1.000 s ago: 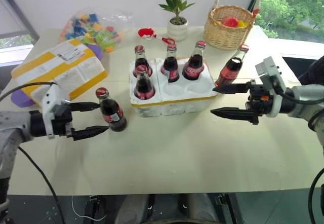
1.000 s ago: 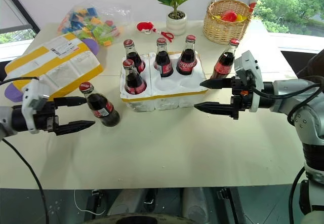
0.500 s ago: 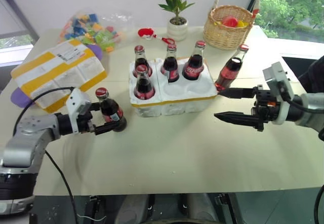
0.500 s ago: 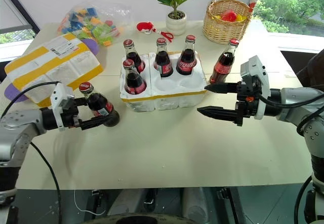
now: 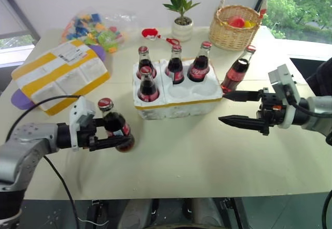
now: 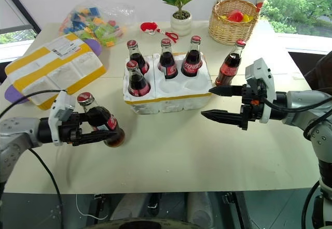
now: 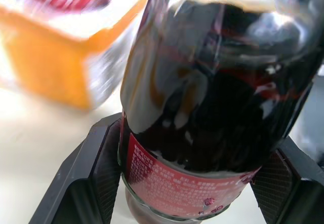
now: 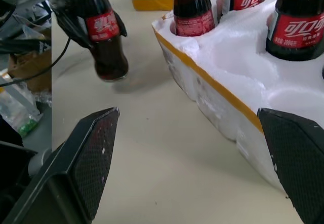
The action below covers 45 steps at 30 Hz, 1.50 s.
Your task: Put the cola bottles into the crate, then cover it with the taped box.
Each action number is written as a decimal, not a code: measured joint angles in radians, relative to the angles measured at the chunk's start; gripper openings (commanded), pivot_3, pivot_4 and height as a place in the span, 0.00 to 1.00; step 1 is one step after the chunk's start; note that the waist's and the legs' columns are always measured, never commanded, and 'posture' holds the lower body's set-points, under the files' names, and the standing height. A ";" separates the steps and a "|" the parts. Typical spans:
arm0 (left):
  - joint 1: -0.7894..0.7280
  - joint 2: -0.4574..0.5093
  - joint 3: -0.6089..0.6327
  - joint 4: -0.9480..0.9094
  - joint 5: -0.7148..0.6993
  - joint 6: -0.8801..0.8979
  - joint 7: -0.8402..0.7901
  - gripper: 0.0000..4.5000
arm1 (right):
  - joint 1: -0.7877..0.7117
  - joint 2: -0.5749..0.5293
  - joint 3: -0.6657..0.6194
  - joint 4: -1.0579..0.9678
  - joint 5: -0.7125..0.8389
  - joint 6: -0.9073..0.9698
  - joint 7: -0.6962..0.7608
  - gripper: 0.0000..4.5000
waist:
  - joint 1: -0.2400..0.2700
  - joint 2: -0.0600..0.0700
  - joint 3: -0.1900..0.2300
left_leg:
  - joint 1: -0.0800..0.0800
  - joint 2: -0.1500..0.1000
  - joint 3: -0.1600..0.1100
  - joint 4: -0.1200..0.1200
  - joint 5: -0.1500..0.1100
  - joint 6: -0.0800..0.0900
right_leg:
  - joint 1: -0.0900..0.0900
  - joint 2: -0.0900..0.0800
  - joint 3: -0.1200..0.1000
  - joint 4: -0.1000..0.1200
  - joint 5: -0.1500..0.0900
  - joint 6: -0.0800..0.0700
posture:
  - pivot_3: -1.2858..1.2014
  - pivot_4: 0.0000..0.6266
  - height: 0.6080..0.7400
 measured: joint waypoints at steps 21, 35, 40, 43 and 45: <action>-0.458 -0.326 -0.271 0.034 -0.033 0.065 0.270 0.63 | 0.067 0.026 -0.007 -0.048 0.003 -0.015 -0.044 1.00 | -0.002 0.000 0.000 | 0.000 0.000 0.000 0.001 0.002 0.002 | 0.000 0.001 0.000 0.000 0.002 0.003 | 0.52 0.24 0.94; -0.436 -0.067 -0.280 0.187 0.121 -0.098 -0.044 0.63 | 0.130 0.027 -0.072 -0.080 0.039 -0.015 -0.090 1.00 | -0.003 0.000 0.000 | 0.000 0.000 0.000 0.000 0.002 0.002 | 0.000 0.001 0.000 0.000 0.002 0.003 | 0.52 0.24 0.94; -0.574 -0.109 -0.277 0.300 0.083 -0.031 -0.064 0.63 | 0.127 0.028 -0.069 -0.080 0.039 -0.018 -0.093 1.00 | 0.024 -0.003 0.002 | -0.001 0.000 -0.001 0.003 0.002 0.002 | 0.000 0.001 0.000 0.000 0.002 0.003 | 0.52 0.24 0.94; -0.680 -0.161 -0.225 0.316 0.004 0.050 -0.015 0.63 | 0.125 0.029 -0.068 -0.080 0.039 -0.020 -0.095 1.00 | 0.024 -0.004 0.003 | -0.002 -0.001 -0.001 0.004 0.001 0.003 | 0.000 0.001 0.000 0.000 0.002 0.004 | 0.52 0.24 0.94; -0.745 -0.199 -0.199 0.317 -0.053 0.103 0.015 0.63 | 0.127 0.029 -0.068 -0.079 0.038 -0.020 -0.097 1.00 | 0.021 -0.004 0.003 | -0.002 -0.001 -0.001 0.004 0.001 0.003 | 0.000 0.001 0.000 0.000 0.002 0.004 | 0.52 0.24 0.94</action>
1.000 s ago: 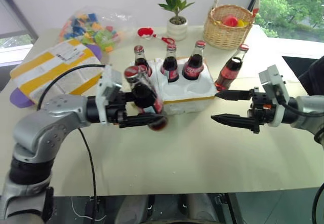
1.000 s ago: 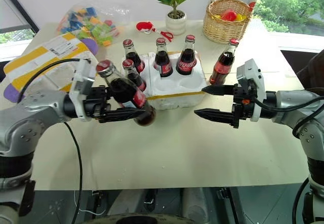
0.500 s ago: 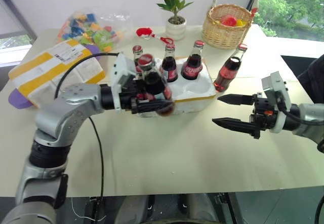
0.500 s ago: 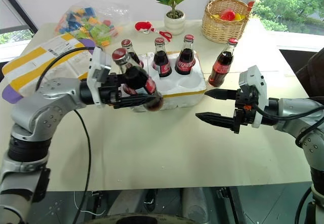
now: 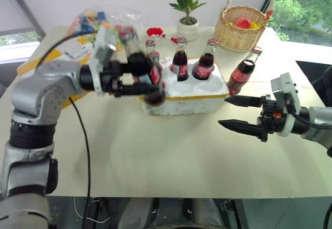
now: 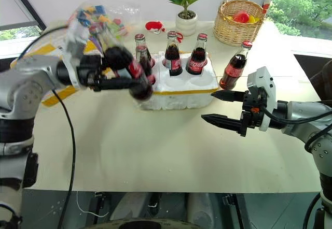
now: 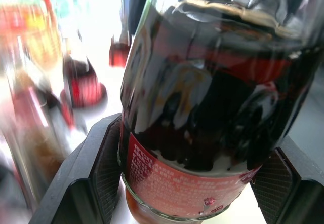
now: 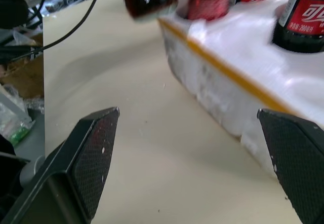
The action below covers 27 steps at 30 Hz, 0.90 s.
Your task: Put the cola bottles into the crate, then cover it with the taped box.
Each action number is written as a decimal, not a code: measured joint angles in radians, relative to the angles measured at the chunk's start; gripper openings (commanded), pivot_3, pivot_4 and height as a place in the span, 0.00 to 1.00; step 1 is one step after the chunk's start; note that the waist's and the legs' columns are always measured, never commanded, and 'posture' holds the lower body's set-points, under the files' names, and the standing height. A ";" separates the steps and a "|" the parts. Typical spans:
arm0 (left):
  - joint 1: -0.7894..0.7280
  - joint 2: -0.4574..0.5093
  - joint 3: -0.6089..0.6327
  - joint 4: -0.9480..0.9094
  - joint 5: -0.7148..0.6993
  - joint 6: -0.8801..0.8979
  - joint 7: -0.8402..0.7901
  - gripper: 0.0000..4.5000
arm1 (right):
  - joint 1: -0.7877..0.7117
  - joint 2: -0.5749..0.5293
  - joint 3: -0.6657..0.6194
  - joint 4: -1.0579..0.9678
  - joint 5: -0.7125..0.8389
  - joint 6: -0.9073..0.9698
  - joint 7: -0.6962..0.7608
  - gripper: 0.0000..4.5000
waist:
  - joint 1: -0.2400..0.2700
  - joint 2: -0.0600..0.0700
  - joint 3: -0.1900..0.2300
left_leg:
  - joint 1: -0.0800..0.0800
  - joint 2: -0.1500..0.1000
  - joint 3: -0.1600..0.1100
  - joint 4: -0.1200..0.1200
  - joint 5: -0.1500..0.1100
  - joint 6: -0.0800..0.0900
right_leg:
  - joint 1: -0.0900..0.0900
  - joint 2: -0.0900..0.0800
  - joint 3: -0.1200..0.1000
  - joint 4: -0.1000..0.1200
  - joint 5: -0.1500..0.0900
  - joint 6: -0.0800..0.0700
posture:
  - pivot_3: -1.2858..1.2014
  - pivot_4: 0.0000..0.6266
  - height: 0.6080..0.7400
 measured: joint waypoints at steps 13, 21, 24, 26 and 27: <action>-0.028 -0.127 -0.025 -0.011 0.000 0.046 0.124 0.63 | 0.008 0.015 -0.001 0.000 0.004 0.000 -0.030 1.00 | 0.003 0.000 0.000 | 0.000 0.000 0.000 -0.001 0.002 -0.003 | -0.001 0.000 0.000 0.002 0.000 0.000 | 0.52 0.24 0.94; -0.027 -0.208 -0.064 -0.020 0.059 0.112 0.323 0.63 | 0.013 0.023 -0.002 0.000 0.006 0.001 -0.052 1.00 | 0.000 0.000 0.000 | 0.000 0.000 0.000 -0.001 0.002 -0.004 | -0.001 0.000 0.000 0.002 0.000 0.000 | 0.52 0.24 0.94; -0.025 -0.216 -0.087 -0.059 0.069 0.142 0.363 0.63 | 0.016 0.029 -0.002 0.000 0.011 0.001 -0.060 1.00 | 0.000 0.000 0.000 | 0.000 0.000 0.000 -0.001 0.002 -0.004 | -0.001 0.000 0.000 0.002 0.000 0.000 | 0.52 0.24 0.94; -0.025 -0.219 -0.101 -0.080 0.083 0.149 0.389 0.63 | 0.016 0.029 -0.002 0.000 0.013 0.001 -0.066 1.00 | 0.000 0.000 0.000 | 0.000 0.000 0.000 -0.001 0.002 -0.004 | -0.001 0.000 0.000 0.003 0.000 0.000 | 0.52 0.24 0.94; -0.025 -0.221 -0.103 -0.088 0.085 0.156 0.399 0.63 | 0.016 0.029 -0.002 0.000 0.015 0.001 -0.069 1.00 | 0.000 0.000 0.000 | 0.000 0.000 0.000 -0.001 0.002 -0.004 | -0.001 0.001 0.000 0.003 0.000 0.000 | 0.52 0.24 0.94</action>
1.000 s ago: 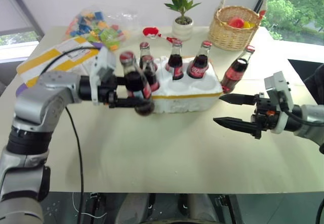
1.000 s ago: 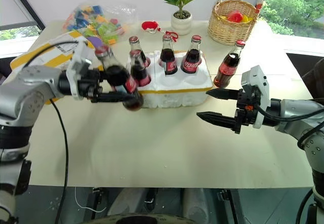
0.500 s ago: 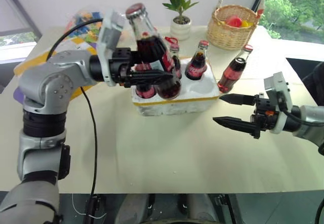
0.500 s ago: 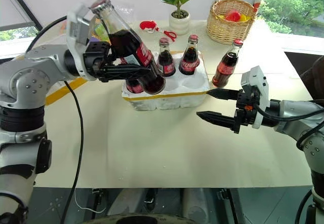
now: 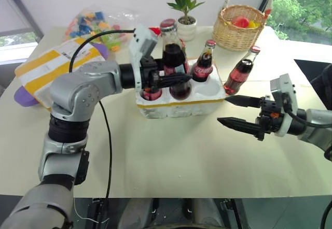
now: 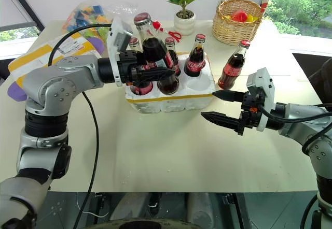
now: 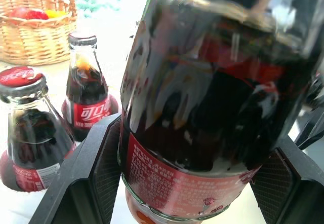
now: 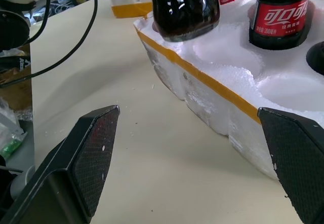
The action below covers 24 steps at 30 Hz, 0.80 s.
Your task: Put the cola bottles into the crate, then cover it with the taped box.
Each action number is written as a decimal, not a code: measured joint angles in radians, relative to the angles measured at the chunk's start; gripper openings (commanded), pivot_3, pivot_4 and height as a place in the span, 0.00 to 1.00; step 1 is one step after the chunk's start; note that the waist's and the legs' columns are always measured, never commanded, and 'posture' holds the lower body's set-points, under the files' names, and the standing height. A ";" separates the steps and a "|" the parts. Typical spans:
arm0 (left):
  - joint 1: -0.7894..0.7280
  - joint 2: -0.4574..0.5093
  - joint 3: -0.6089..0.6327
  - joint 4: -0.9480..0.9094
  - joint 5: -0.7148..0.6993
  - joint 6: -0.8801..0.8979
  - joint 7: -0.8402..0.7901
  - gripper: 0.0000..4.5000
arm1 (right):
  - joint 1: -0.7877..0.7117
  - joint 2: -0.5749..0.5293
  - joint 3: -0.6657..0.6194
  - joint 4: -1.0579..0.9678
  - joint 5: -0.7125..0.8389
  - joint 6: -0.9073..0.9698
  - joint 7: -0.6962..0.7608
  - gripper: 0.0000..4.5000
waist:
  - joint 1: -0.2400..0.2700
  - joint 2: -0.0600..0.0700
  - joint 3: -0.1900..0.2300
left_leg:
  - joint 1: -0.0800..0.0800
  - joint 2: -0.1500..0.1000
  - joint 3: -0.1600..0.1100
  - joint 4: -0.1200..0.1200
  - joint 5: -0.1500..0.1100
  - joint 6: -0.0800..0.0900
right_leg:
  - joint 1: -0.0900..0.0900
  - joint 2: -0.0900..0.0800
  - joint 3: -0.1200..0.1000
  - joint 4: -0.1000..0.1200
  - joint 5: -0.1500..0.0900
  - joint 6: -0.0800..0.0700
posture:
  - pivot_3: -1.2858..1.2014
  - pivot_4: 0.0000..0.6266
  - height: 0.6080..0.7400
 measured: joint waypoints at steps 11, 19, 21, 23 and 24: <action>-0.040 -0.066 -0.002 0.040 0.071 0.016 0.118 0.63 | 0.015 0.003 -0.002 -0.001 0.018 0.000 -0.031 1.00 | 0.001 0.000 0.000 | 0.001 0.000 0.000 0.000 0.000 0.000 | 0.001 0.000 0.000 0.000 0.000 0.000 | 0.52 0.24 0.94; -0.052 -0.061 -0.039 0.056 0.115 0.012 0.088 0.63 | 0.023 0.003 -0.003 -0.001 0.025 0.000 -0.048 1.00 | 0.003 0.001 -0.002 | 0.005 0.000 0.000 0.000 -0.001 0.002 | 0.005 0.000 0.000 0.000 0.000 0.000 | 0.52 0.24 0.94; -0.052 -0.061 -0.047 0.056 0.127 0.013 0.078 0.63 | 0.028 0.004 -0.003 -0.003 0.026 -0.001 -0.052 1.00 | 0.003 0.002 -0.002 | 0.005 0.000 0.000 0.000 -0.001 0.002 | 0.006 0.000 0.000 0.000 0.000 0.000 | 0.52 0.24 0.94; -0.052 -0.059 -0.054 0.055 0.138 0.012 0.070 0.63 | 0.032 0.009 -0.006 -0.004 0.026 -0.001 -0.059 1.00 | 0.002 0.002 -0.003 | 0.005 0.000 0.000 0.000 -0.001 0.002 | 0.006 0.000 0.000 0.000 0.000 0.000 | 0.52 0.24 0.94; -0.052 -0.057 -0.063 0.054 0.144 0.012 0.067 0.63 | 0.033 0.010 -0.007 -0.005 0.027 -0.001 -0.061 1.00 | 0.002 0.003 -0.003 | 0.005 0.000 0.000 0.000 -0.001 0.002 | 0.006 0.000 0.000 0.000 0.000 0.000 | 0.52 0.24 0.94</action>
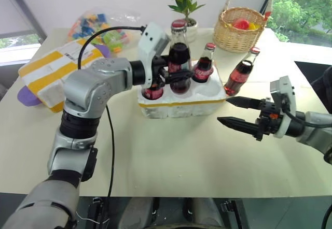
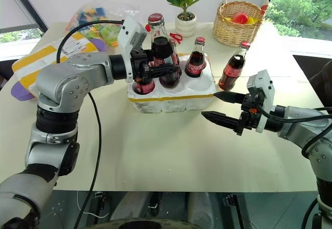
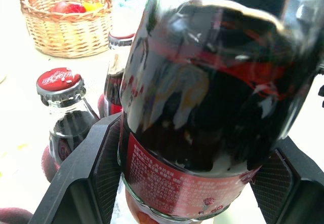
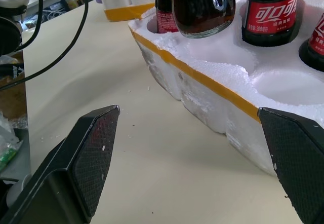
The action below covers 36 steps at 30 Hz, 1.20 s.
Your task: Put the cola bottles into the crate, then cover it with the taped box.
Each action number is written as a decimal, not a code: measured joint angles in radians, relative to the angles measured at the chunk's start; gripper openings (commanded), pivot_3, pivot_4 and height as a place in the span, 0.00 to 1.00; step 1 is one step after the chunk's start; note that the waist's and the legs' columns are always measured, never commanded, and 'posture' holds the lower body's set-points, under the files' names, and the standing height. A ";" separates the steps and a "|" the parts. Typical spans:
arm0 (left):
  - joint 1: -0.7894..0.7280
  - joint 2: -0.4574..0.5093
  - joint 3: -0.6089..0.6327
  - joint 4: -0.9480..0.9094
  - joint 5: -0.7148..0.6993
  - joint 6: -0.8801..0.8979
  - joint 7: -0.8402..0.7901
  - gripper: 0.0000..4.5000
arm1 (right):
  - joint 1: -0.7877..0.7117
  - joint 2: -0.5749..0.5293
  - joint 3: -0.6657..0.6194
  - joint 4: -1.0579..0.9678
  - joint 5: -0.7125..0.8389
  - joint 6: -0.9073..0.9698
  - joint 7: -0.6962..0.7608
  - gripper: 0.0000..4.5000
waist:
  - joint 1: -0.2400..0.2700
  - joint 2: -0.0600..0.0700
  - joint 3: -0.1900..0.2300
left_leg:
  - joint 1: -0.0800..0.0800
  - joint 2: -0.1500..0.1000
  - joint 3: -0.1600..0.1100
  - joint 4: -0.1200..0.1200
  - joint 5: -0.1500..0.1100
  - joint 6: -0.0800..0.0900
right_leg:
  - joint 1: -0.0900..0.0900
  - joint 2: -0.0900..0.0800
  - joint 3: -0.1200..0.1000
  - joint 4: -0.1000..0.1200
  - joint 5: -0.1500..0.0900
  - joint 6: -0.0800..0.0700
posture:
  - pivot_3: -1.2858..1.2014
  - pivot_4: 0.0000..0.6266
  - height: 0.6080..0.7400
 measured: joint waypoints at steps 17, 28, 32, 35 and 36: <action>-0.005 -0.057 -0.004 0.002 0.056 0.035 0.032 0.93 | 0.017 0.020 -0.046 -0.015 0.020 0.000 -0.047 1.00 | 0.001 0.004 -0.007 | 0.002 0.000 0.000 0.000 0.000 0.000 | 0.003 0.000 0.000 0.000 0.000 0.000 | 0.52 0.24 0.94; -0.011 -0.084 0.015 0.038 0.082 0.031 0.031 0.93 | 0.043 0.021 -0.083 -0.019 0.033 0.000 -0.067 1.00 | 0.002 0.005 -0.011 | 0.003 0.000 0.000 0.001 0.000 0.000 | 0.005 0.000 0.000 -0.001 0.000 0.000 | 0.52 0.24 0.94; -0.001 -0.053 0.014 0.029 0.078 0.011 -0.015 0.93 | 0.050 0.021 -0.083 -0.029 0.036 0.000 -0.065 1.00 | 0.000 0.005 -0.012 | 0.003 0.000 -0.001 0.001 0.000 0.000 | 0.005 0.000 0.000 -0.001 0.000 0.000 | 0.52 0.24 0.94; 0.005 0.024 0.027 0.029 0.059 -0.010 -0.099 0.93 | 0.053 0.008 -0.083 -0.028 0.025 -0.001 -0.048 1.00 | -0.003 0.006 -0.011 | 0.002 0.001 0.000 0.000 0.000 0.000 | 0.002 0.000 0.000 -0.001 0.000 0.000 | 0.52 0.24 0.94; 0.005 0.046 0.044 0.041 0.041 -0.009 -0.129 0.93 | 0.053 -0.001 -0.083 -0.023 0.018 -0.003 -0.041 1.00 | -0.004 0.006 -0.011 | 0.001 0.001 0.000 0.000 0.000 0.000 | 0.001 0.001 0.000 -0.001 0.000 0.000 | 0.52 0.24 0.94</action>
